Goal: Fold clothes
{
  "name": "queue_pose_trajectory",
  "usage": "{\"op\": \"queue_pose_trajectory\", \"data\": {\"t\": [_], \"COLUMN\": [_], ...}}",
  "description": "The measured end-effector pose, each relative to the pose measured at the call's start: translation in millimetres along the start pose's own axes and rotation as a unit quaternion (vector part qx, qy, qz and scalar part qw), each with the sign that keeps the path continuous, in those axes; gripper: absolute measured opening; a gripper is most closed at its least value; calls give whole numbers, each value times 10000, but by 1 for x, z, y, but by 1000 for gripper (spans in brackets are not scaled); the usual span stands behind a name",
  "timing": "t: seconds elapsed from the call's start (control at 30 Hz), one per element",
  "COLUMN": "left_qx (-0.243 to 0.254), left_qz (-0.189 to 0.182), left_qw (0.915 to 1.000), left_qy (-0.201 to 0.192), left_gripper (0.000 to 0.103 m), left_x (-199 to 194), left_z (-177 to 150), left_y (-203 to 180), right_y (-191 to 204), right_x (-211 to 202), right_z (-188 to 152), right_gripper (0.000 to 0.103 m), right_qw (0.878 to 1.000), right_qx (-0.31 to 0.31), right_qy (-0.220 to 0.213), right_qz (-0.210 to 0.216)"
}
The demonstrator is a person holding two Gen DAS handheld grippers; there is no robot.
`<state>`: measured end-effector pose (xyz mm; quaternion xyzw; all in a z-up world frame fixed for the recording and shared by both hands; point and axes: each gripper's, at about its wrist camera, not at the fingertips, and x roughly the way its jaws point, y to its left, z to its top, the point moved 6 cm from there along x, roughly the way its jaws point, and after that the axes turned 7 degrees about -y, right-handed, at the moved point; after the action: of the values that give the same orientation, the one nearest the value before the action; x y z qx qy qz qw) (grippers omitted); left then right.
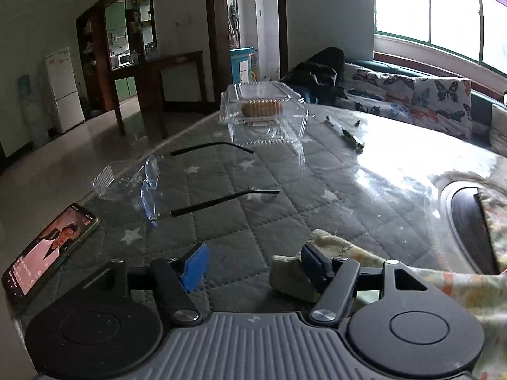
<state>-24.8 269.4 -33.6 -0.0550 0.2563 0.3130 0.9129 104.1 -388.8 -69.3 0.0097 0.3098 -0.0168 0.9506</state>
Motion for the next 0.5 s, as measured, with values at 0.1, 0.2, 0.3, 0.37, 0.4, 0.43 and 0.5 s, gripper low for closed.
{"op": "queue_pose_trajectory", "data": {"t": [0.1, 0.2, 0.3, 0.37, 0.4, 0.43, 0.5], "left_qx": [241, 432, 632, 828, 926, 1024, 1219], "left_qz": [-198, -412, -573, -662, -706, -750, -839], "left_qw": [9995, 9982, 9962, 9941, 9929, 9916, 9886], "left_qy": [0, 99, 182, 216, 233, 250, 284], "left_gripper": [67, 49, 43, 38, 38, 38, 38], "left_x": [-4, -1, 6, 11, 14, 17, 22], "left_z": [2, 1, -1, -3, -4, -5, -7], "left_y": [-12, -26, -36, -43, -46, -50, -56], "right_y": [2, 5, 2, -1, -2, -4, -7], "right_x": [1, -7, -18, -24, -26, -28, -29], "right_z": [3, -2, -10, -14, -15, -16, -17], "right_gripper": [76, 76, 76, 76, 76, 76, 77], "right_qw": [10000, 9999, 9999, 9998, 9997, 9997, 9996], "right_qx": [0, 37, 110, 136, 140, 155, 186], "right_qy": [57, 88, 132, 163, 180, 196, 220], "right_qz": [-8, 33, 12, 6, -6, -16, -31]}}
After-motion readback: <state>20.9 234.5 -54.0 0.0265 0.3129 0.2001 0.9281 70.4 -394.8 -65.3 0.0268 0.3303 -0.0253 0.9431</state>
